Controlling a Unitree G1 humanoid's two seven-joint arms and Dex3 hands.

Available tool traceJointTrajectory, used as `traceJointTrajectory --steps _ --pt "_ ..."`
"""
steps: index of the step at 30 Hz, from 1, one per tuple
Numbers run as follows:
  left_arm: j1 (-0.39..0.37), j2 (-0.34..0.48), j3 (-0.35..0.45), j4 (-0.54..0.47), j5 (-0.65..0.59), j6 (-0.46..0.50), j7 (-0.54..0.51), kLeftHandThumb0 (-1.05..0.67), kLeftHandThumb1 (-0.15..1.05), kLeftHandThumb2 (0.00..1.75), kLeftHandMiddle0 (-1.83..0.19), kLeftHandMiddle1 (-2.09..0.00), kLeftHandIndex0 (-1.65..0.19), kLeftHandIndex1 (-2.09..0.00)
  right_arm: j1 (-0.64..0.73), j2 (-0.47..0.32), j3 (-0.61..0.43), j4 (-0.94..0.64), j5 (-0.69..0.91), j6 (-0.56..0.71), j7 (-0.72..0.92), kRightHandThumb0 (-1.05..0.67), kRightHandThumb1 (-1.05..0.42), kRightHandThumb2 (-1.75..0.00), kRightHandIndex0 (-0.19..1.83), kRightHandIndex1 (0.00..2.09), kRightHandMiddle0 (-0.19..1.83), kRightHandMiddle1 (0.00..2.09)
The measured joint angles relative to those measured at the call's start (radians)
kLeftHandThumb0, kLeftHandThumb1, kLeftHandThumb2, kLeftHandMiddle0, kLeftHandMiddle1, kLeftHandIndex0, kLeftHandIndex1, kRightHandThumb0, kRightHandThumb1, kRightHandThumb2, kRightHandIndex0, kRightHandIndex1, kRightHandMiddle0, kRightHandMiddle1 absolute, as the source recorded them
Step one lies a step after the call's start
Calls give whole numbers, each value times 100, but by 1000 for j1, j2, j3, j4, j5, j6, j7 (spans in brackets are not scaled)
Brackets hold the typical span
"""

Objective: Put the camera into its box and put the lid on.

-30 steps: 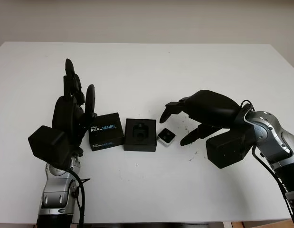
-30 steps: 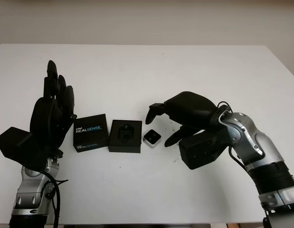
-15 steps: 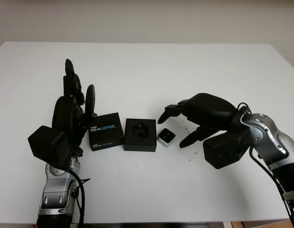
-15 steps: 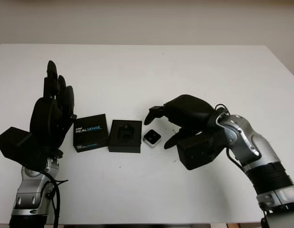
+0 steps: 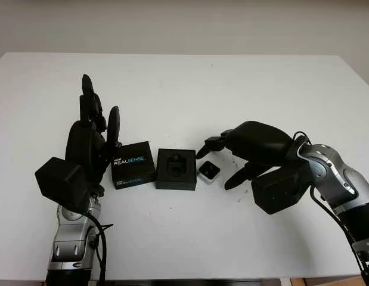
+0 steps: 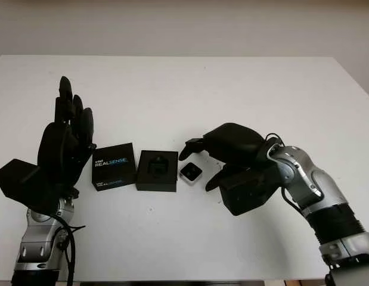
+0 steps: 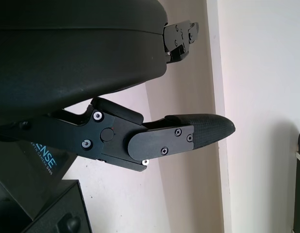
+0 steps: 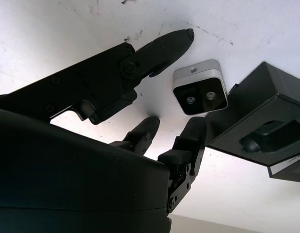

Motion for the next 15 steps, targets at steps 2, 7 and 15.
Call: traceJointTrajectory --steps 2,7,15 --pt "0 0 0 0 2 0 0 -74 105 55 19 0 19 0 -1 2 2 14 -1 -14 -17 -54 -77 -5 51 50 43 66" --pt "0 0 0 0 8 -1 3 -73 105 55 19 0 19 0 -7 4 7 46 -2 -45 -44 -53 -77 -5 52 57 44 70" --pt "0 0 0 0 2 -1 5 -75 105 54 19 0 19 0 -22 17 15 118 -14 -103 -115 -48 -80 -5 42 100 46 89"
